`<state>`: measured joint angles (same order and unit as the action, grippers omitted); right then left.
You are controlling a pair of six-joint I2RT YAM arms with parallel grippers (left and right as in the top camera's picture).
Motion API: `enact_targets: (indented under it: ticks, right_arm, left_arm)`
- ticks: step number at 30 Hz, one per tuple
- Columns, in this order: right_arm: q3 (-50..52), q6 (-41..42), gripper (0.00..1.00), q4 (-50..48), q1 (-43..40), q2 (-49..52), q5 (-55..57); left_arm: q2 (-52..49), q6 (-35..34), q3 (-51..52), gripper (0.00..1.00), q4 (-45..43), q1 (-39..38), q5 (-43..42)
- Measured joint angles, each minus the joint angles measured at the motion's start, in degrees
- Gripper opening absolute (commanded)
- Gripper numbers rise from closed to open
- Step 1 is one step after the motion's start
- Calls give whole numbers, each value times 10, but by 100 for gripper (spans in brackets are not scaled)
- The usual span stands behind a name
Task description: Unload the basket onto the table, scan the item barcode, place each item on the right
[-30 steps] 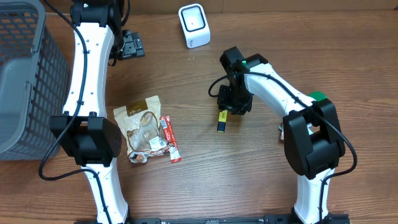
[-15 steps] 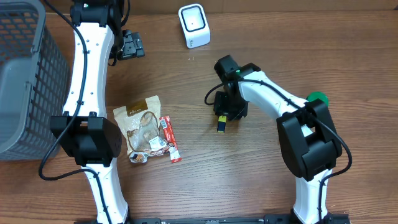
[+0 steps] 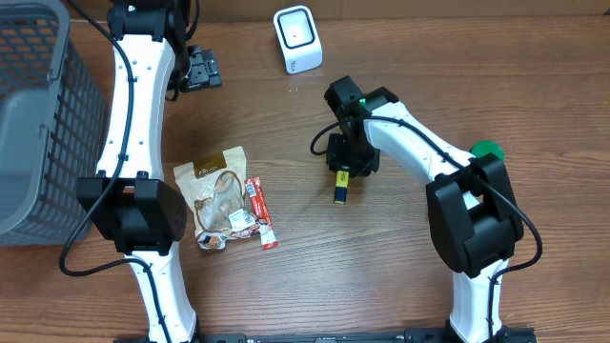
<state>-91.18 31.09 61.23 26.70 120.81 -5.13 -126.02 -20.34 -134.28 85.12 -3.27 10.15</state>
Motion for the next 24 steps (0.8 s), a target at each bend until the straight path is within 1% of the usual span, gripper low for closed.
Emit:
enact_targets:
  ticks: [8,11,18,21,24]
  right_arm:
    - [0,-7,36,11,-1,0,16]
    - [0,-9,33,5,-1,0,21]
    - [17,-11,33,-9,2,0,24]
    - [24,-11,31,-19,5,0,25]
    - [37,-11,25,-43,7,0,24]
  left_arm:
    - [0,0,0,100,0,0,0]
    - [0,0,0,100,0,0,0]
    - [0,0,0,100,0,0,0]
    - [0,0,0,100,0,0,0]
    - [0,0,0,100,0,0,0]
